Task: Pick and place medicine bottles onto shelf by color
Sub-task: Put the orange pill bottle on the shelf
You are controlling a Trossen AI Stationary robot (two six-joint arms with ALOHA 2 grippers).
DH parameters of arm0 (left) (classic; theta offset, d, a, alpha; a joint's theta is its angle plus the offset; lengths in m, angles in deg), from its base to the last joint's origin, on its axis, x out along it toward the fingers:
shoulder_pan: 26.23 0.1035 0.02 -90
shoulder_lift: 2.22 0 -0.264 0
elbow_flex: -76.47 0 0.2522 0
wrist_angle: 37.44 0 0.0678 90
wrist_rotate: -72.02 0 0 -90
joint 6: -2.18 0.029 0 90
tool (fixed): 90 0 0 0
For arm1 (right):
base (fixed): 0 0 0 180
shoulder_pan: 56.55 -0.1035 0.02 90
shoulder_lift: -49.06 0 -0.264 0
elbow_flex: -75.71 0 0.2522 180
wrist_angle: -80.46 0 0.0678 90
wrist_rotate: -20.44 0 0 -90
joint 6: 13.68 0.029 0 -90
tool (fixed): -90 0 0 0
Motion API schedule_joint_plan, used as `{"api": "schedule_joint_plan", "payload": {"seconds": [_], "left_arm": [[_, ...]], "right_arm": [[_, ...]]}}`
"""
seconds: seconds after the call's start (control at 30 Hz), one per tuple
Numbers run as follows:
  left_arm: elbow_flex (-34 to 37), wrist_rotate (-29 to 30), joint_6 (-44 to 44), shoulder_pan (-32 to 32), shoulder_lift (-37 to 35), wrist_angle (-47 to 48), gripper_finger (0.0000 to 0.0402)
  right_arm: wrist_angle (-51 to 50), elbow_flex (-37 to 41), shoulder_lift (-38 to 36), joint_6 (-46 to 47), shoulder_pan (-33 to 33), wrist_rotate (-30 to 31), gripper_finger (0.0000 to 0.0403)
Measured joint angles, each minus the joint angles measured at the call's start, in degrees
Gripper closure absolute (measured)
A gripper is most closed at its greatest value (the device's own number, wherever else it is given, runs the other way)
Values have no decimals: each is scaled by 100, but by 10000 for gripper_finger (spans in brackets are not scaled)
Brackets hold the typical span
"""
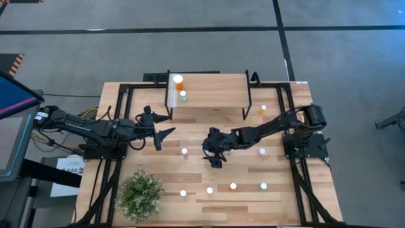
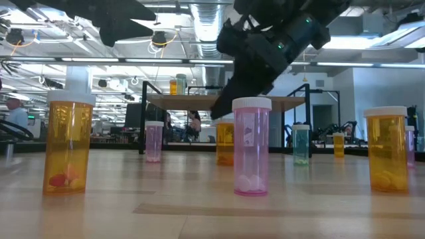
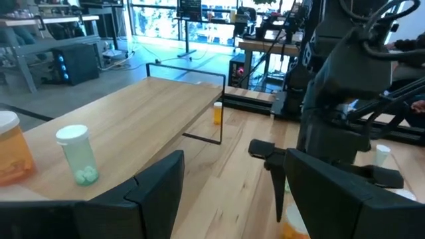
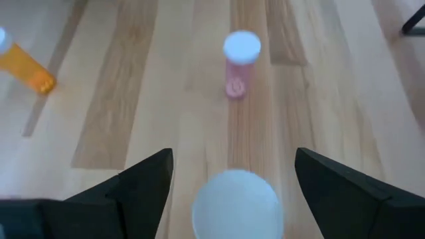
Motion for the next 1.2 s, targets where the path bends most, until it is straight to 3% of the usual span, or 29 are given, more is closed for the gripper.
{"api": "schedule_joint_plan", "payload": {"seconds": [0.57, 1.03, 1.2], "left_arm": [[0, -90, -4, 2, 0, -20, 155], [0, -90, -6, 1, 0, -18, 155], [0, -90, -7, 2, 0, -18, 155]], "right_arm": [[-545, 35, 8, 96, 89, 7, 86], [-600, 35, -3, 53, 87, 9, 196], [-670, 39, -129, 40, 87, 9, 201]]}}
